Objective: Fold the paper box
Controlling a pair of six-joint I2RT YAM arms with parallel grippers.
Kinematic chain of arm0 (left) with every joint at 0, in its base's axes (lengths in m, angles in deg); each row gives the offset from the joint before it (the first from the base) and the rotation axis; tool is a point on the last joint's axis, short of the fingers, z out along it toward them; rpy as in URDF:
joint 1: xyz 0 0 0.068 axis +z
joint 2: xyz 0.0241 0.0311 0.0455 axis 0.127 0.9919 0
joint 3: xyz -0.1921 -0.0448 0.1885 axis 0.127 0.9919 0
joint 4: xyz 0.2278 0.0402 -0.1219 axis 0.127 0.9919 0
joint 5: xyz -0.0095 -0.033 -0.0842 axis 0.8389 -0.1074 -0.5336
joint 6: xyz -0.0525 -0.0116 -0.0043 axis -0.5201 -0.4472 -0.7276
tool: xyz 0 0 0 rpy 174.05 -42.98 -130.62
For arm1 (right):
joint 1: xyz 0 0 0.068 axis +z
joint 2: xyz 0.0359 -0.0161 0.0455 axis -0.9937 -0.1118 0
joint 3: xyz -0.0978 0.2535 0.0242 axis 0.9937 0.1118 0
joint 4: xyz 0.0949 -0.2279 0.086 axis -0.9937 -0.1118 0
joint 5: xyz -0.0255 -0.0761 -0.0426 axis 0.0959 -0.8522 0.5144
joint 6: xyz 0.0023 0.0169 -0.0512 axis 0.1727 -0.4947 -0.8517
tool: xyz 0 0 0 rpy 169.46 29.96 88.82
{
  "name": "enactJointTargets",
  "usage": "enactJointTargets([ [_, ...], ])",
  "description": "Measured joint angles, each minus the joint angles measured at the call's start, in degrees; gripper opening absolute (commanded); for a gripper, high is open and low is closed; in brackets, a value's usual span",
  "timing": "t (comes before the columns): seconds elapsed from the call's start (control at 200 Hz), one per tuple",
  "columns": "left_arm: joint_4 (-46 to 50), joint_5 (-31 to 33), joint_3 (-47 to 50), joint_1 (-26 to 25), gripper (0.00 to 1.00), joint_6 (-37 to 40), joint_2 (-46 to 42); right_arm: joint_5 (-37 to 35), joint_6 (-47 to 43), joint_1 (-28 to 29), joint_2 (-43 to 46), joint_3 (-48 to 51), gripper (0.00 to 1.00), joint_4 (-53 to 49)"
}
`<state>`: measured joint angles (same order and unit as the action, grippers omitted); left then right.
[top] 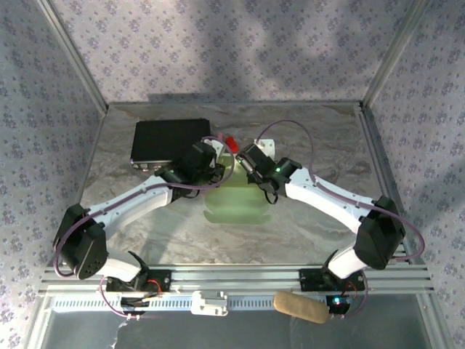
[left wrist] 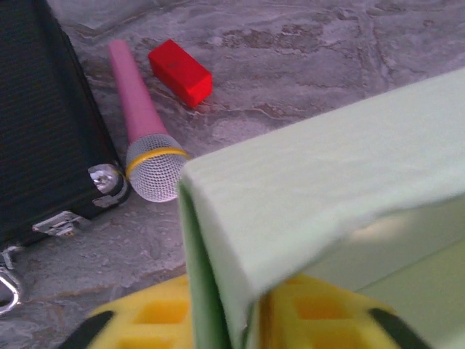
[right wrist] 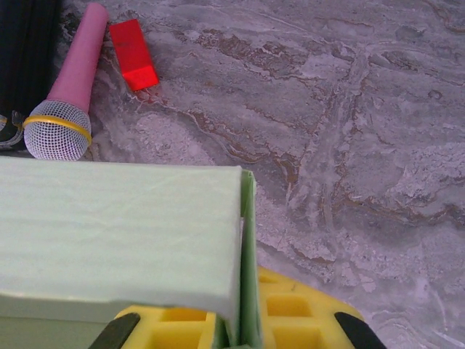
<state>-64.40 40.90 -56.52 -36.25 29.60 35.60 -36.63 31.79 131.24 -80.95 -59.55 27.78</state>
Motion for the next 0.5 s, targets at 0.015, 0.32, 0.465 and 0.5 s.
enactJointTargets([
  [0.015, 0.0, 0.9, 0.0, -0.1, 0.06, 0.4, 0.0, -0.1, 0.1, 0.0, 0.0, -0.1, 0.0, -0.1],
  [0.32, 0.5, 15.8, -2.3, -5.5, 0.0, -4.1, 3.6, -1.6, 2.4, 0.7, -1.2, -0.6, 0.0, -1.0],
  [0.465, 1.7, 21.2, -2.8, -7.9, 0.02, -6.6, 4.5, -1.7, 3.0, 0.7, -1.6, -1.3, 0.0, -1.4],
  [0.5, 1.9, 22.1, -2.9, -8.3, 0.12, -7.0, 4.5, -1.8, 3.1, 0.7, -1.6, -1.5, 0.0, -1.5],
])
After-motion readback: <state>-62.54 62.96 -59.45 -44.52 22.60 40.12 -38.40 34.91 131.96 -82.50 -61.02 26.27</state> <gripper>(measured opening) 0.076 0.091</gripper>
